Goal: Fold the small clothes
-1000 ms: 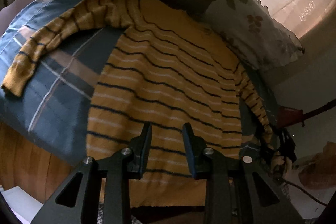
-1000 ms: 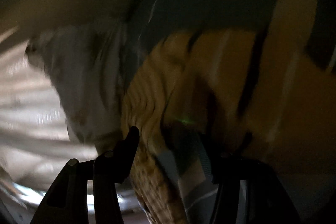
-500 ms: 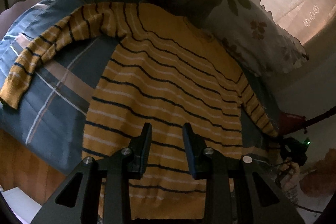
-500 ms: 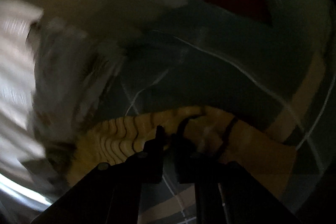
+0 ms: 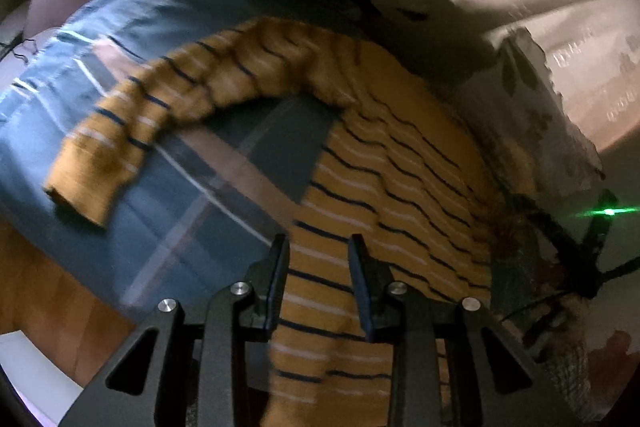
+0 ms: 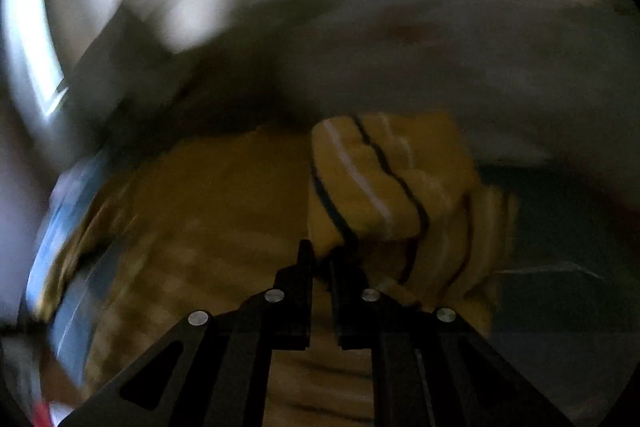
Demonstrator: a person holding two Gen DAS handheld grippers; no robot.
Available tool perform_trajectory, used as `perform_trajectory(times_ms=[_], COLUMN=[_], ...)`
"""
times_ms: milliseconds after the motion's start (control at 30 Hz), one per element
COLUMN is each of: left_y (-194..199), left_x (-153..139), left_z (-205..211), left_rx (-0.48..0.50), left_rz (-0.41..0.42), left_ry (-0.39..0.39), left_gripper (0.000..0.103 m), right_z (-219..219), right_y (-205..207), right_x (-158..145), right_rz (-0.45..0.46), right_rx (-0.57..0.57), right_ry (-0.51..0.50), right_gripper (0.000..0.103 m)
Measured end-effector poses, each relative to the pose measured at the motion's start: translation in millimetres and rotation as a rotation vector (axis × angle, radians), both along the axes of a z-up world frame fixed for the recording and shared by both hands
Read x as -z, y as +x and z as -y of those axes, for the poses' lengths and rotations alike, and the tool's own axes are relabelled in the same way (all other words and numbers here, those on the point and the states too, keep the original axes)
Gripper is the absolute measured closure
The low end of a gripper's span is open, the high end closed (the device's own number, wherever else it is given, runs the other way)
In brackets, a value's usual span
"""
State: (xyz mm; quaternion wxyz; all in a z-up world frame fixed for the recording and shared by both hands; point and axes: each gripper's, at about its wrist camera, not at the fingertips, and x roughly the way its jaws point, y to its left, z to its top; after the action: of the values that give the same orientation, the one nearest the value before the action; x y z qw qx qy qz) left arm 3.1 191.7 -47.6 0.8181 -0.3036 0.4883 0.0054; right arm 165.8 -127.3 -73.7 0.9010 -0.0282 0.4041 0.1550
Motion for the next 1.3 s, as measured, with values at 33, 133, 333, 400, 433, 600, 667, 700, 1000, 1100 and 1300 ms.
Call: perform_trajectory(times_ms=[33, 133, 333, 400, 433, 600, 667, 700, 1000, 1100, 1300], left_y=[0.0, 1.9, 12.5, 17.2, 19.7, 26.2, 28.0, 28.6, 31.8, 34.0, 34.8], left_x=[1.2, 3.2, 10.3, 16.7, 20.0, 26.0, 26.4, 26.7, 32.8, 35.9, 39.4], left_z=[-9.3, -38.4, -74.4, -83.1, -86.5, -93.1, -92.9, -92.9, -108.0, -114.0, -121.0], left_rx=[-0.010, -0.037, -0.048, -0.049, -0.050, -0.031, -0.018, -0.013, -0.053, -0.064, -0.073], left_rz=[-0.001, -0.005, -0.010, -0.021, -0.028, -0.041, -0.043, -0.045, -0.041, -0.040, -0.047], left_ry=[-0.004, -0.015, -0.017, -0.027, -0.033, -0.058, -0.056, -0.056, -0.075, -0.092, -0.090], left_gripper=[0.074, 0.074, 0.072, 0.072, 0.072, 0.072, 0.072, 0.072, 0.072, 0.072, 0.071], right_z=[-31.2, -97.2, -85.4, -74.4, -72.1, -91.3, -96.6, -97.4, -144.3, -155.6, -125.1], right_y=[1.5, -12.3, -13.9, -5.3, 1.0, 41.9, 58.3, 70.2, 14.2, -16.8, 11.5], right_x=[14.7, 57.9, 53.5, 40.1, 36.1, 35.1, 42.2, 50.0, 53.2, 57.9, 31.8], right_rz=[-0.018, -0.074, -0.164, -0.147, -0.138, -0.090, -0.104, -0.145, -0.344, -0.452, -0.308], right_rx=[-0.074, -0.229, -0.158, -0.086, -0.062, -0.002, 0.027, 0.054, -0.261, -0.401, -0.176], right_ry=[-0.041, -0.196, -0.064, -0.038, -0.035, -0.081, -0.068, -0.045, 0.191, 0.196, 0.172], right_gripper=[0.086, 0.078, 0.078, 0.076, 0.073, 0.049, 0.046, 0.046, 0.044, 0.044, 0.044])
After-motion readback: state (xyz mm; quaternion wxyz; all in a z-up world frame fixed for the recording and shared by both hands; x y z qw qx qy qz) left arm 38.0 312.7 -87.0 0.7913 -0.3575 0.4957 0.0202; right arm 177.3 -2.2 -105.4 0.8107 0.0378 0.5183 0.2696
